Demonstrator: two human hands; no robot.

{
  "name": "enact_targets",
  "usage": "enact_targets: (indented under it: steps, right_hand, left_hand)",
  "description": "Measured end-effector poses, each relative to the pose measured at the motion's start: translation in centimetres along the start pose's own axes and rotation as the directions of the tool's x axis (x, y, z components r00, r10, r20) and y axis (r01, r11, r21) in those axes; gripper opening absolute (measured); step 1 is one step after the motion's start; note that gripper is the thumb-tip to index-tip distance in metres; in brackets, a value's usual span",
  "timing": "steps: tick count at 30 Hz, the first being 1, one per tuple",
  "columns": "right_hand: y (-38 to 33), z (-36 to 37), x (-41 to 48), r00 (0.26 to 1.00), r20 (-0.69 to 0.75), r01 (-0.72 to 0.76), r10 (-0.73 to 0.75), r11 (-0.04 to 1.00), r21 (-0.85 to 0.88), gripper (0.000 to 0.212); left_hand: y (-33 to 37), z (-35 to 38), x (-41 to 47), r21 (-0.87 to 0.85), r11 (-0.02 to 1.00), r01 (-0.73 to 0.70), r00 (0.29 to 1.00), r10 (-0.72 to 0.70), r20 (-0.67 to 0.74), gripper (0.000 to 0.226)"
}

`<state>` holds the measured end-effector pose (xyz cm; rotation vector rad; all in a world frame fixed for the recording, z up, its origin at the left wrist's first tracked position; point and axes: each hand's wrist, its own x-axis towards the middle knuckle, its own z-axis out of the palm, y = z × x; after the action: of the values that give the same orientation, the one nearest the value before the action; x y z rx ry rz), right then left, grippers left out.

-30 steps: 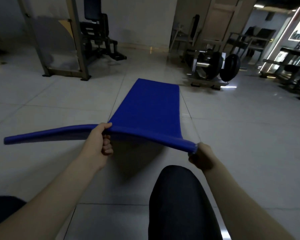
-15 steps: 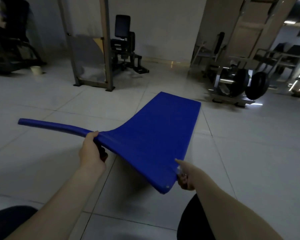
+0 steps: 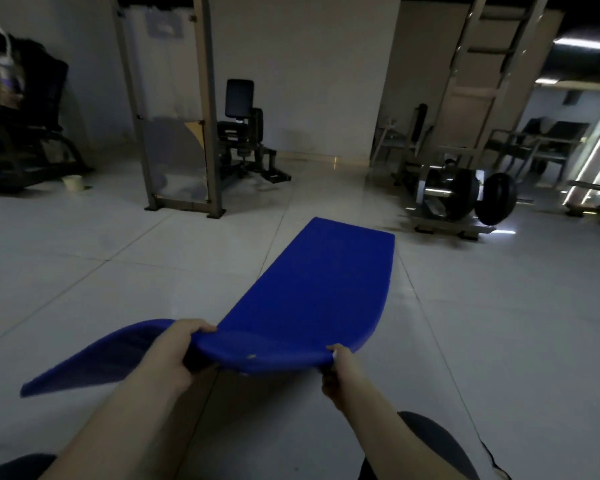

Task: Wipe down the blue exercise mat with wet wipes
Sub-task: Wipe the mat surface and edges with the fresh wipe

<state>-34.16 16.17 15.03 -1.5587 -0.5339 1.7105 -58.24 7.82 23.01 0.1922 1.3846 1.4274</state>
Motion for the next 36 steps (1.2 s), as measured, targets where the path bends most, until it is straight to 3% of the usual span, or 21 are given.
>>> enact_targets:
  steps: [4,8,11,16,29,33,36]
  right_hand:
    - [0.8,0.7,-1.7,1.0,-0.008,-0.016,0.017,0.995,0.097,0.025]
    - [0.7,0.9,-4.3,0.995,-0.084,0.066,-0.045,0.96,0.273,0.016]
    - [-0.3,-0.3,-6.2,0.984,-0.133,0.157,-0.117,0.923,0.351,0.01]
    - [-2.7,-3.1,-9.4,0.956,-0.233,0.266,-0.181,0.87,0.415,0.011]
    - [-10.4,-9.8,-18.1,0.801,-0.481,0.547,-0.357,0.763,0.344,0.015]
    - [-11.3,-11.3,-19.4,0.7,-0.534,0.669,-0.475,0.697,0.258,0.016]
    - [-9.0,-11.0,-19.2,0.637,-0.541,0.727,-0.549,0.661,0.186,0.019]
  left_hand:
    - [1.9,-0.6,-1.0,-0.012,1.0,-0.016,0.998,0.017,0.059,0.002]
    - [2.3,-0.4,-2.0,-0.062,0.997,-0.048,0.992,0.054,0.114,0.008]
    - [1.1,0.6,-3.4,-0.078,0.996,-0.041,0.982,0.054,0.183,0.024]
    - [0.9,3.7,-5.4,-0.012,0.996,-0.085,0.951,0.085,0.297,0.016]
    - [-0.9,11.5,-8.2,-0.068,0.996,-0.064,0.838,0.091,0.539,0.028]
    - [-0.2,14.2,-8.0,-0.044,0.995,-0.093,0.797,0.101,0.595,0.021]
    - [1.1,14.2,-7.6,0.009,0.991,-0.131,0.805,0.101,0.585,0.022]
